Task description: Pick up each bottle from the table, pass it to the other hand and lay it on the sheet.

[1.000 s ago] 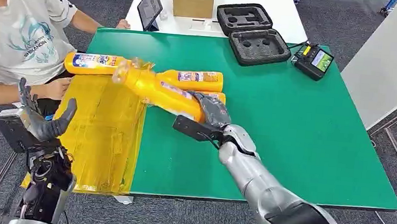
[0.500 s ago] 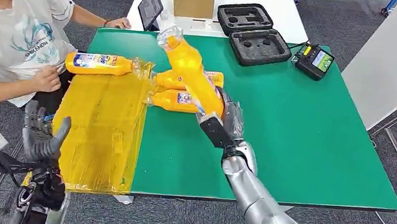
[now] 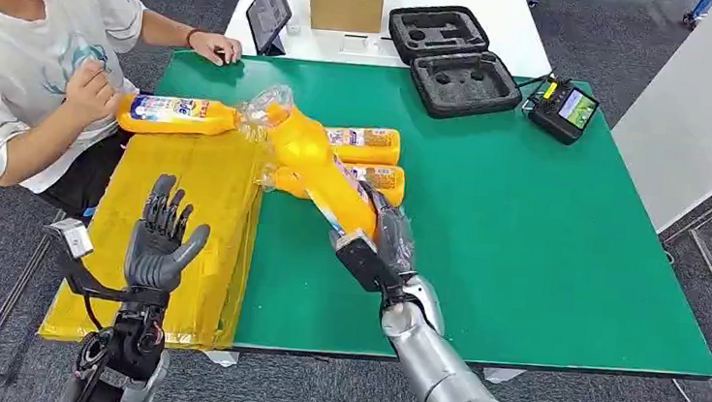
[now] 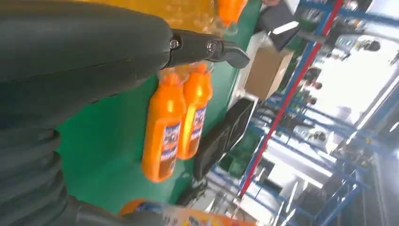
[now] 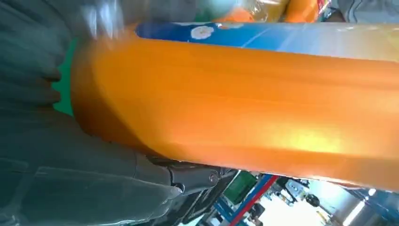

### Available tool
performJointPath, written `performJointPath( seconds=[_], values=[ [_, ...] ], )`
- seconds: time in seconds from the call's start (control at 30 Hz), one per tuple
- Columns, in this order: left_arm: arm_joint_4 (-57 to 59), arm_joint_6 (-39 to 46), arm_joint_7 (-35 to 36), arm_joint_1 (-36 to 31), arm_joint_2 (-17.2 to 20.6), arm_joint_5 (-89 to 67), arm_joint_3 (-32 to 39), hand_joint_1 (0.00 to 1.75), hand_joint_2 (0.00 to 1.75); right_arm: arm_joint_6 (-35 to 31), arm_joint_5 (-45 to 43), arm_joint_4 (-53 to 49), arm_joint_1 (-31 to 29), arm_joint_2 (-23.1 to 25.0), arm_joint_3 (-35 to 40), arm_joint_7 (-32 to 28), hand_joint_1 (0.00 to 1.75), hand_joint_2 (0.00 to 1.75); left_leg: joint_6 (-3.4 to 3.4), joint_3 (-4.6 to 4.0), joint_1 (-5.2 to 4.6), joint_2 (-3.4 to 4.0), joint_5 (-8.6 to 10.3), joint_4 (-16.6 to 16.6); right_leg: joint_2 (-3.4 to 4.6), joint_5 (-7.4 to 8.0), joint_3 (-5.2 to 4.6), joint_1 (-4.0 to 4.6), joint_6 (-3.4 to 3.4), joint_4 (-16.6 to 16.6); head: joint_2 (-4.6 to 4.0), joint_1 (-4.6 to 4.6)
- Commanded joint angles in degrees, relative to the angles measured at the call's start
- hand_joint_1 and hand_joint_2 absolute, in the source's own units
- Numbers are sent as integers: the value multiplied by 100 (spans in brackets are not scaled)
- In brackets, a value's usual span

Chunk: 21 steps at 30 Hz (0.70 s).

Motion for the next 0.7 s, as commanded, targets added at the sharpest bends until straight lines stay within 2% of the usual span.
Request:
performJointPath(
  seconds=[0.03, 0.1, 0.13, 0.47, 0.6, 0.7],
  values=[
    [996, 42, 167, -821, -37, 86, -736, 0, 175, 87, 466, 638, 30, 580, 1079, 215, 175, 175, -6, 17, 5, -11, -5, -3, -6, -8, 20, 4, -6, -3, 0, 2],
    [1017, 60, 133, -827, 2, 138, -790, 0, 175, 128, 458, 677, 25, 599, 1381, 341, 175, 175, -12, 42, 5, -6, -15, -7, 3, -17, 42, 4, -11, -3, 0, 0],
    [1009, 61, 127, -820, 17, 149, -798, 0, 175, 151, 453, 696, 24, 599, 1444, 375, 175, 175, -7, 19, 3, -5, -7, -5, 1, -7, 21, 3, -5, -3, 0, 0],
    [959, 46, 131, -760, 72, 199, -840, 0, 175, 204, 449, 773, 19, 584, 1523, 415, 175, 175, -5, 10, 1, -8, -4, -4, -4, -6, 13, 0, -4, -3, 0, 2],
    [1079, -15, 157, -815, 74, 281, -934, 0, 175, 198, 560, 726, 78, 599, 2033, 574, 175, 175, -11, 36, 6, -10, -18, -2, -1, -19, 40, 5, -11, -2, 0, 2],
    [1124, -34, 166, -882, 52, 293, -1013, 0, 175, 221, 492, 713, 92, 599, 2434, 810, 175, 175, -8, 19, 6, -12, -10, -2, -6, -13, 24, 5, -7, -2, 0, 0]
  ],
)
